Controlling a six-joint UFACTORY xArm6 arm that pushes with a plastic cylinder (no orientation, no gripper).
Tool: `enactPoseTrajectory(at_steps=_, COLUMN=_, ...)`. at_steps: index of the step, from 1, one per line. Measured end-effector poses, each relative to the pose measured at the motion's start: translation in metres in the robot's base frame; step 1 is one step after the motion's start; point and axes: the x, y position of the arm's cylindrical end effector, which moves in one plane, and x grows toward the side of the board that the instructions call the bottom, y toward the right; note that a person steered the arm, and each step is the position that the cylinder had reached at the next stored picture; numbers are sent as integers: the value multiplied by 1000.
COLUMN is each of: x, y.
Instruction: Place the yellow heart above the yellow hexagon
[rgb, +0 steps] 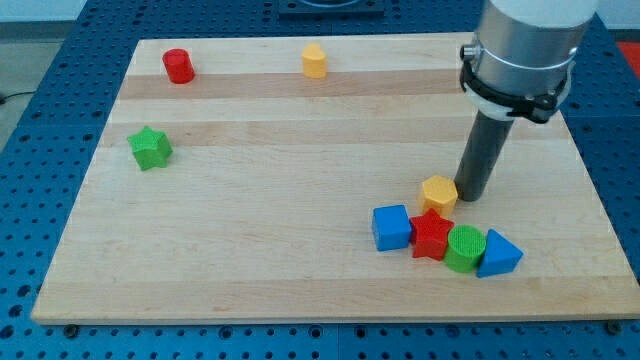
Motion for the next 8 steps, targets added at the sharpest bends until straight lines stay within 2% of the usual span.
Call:
enactPoseTrajectory(at_steps=1, x=-53, y=19)
enactPoseTrajectory(at_steps=3, x=-282, y=-59)
enactPoseTrajectory(at_steps=4, x=-292, y=-130)
enactPoseTrajectory(at_steps=5, x=-247, y=-186)
enactPoseTrajectory(at_steps=6, x=-216, y=-137)
enactPoseTrajectory(at_steps=7, x=-230, y=-153)
enactPoseTrajectory(at_steps=8, x=-280, y=-196)
